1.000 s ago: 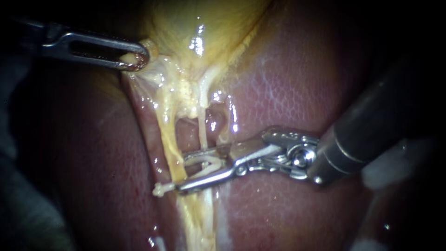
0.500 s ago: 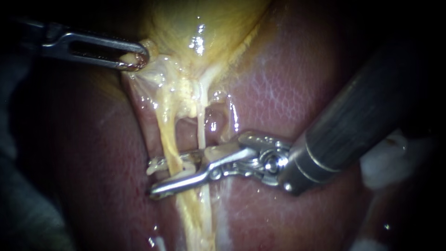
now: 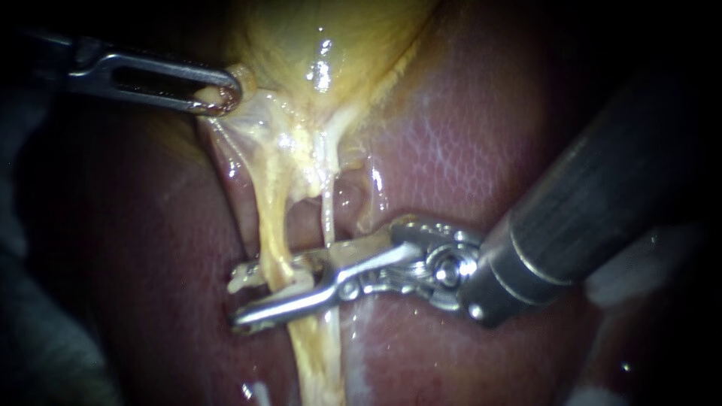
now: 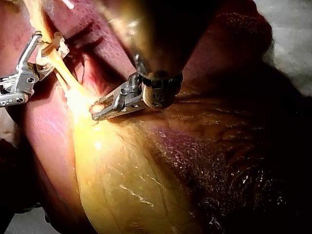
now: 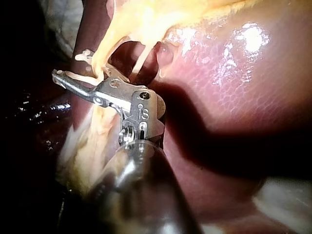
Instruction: Clipping second clip left tube
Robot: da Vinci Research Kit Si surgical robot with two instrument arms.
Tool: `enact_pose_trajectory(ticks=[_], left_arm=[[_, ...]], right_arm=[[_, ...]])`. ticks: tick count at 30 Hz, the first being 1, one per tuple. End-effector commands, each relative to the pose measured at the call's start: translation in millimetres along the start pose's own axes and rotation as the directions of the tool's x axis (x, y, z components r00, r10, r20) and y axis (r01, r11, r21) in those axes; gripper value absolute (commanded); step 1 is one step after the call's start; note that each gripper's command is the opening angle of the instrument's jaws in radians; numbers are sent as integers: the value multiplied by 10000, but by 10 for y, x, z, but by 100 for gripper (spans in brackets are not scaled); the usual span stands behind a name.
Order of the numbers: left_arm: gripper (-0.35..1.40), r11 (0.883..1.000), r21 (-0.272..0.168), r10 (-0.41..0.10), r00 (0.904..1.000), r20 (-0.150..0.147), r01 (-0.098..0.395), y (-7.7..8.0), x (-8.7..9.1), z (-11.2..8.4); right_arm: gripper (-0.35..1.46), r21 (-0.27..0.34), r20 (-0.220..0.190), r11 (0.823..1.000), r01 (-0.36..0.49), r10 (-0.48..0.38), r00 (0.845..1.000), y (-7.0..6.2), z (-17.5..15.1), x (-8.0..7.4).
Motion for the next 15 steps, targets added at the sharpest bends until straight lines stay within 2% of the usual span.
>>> enact_pose_trajectory(ticks=[1,5,8,13,15], left_arm=[[-35,10000,1,-2,10000,1,2,0,0,0],[-35,10000,1,-1,10000,1,1,0,0,0],[-35,10000,1,-1,10000,1,1,0,0,0],[-35,10000,1,-2,10000,1,2,0,0,0],[-35,10000,1,-2,10000,1,2,0,0,0]], right_arm=[[40,64,50,10000,-62,61,10000,-1,1,0],[24,281,219,9993,-231,224,9995,-5,1,0],[5,306,235,9991,-296,289,9993,-7,-1,0],[-15,328,250,9980,-545,537,9982,-8,-3,2],[-35,328,253,9976,-604,596,9979,-8,-3,2]])
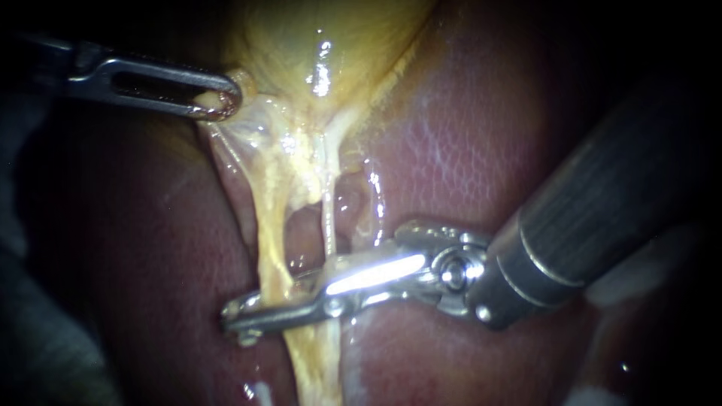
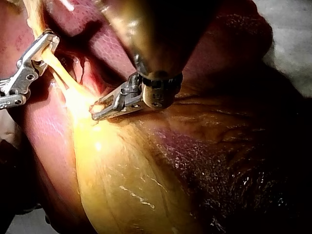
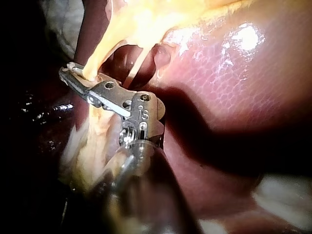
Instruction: Clipping second clip left tube
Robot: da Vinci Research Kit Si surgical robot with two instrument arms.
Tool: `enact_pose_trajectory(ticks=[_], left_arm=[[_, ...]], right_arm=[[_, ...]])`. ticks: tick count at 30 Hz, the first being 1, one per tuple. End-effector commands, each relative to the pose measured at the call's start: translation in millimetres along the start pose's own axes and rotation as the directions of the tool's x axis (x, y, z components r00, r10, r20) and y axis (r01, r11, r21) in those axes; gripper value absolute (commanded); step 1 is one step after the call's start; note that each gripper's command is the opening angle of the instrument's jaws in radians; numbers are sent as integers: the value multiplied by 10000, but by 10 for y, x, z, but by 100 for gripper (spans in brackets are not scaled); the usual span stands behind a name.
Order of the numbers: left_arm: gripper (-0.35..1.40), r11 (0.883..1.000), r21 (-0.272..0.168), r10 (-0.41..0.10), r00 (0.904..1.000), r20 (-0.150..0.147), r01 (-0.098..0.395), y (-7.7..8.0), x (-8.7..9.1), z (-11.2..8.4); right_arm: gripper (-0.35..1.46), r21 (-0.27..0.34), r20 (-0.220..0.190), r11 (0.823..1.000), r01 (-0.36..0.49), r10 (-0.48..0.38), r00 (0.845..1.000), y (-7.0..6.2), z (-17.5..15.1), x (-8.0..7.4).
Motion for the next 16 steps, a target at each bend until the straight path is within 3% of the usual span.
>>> enact_pose_trajectory(ticks=[1,16], left_arm=[[-35,10000,1,-1,10000,0,1,0,0,0],[-35,10000,1,-1,10000,0,1,0,0,0]], right_arm=[[-35,-11,-9,9997,-242,242,9997,0,0,0],[-35,-21,17,9993,-365,365,9993,0,-1,0]])
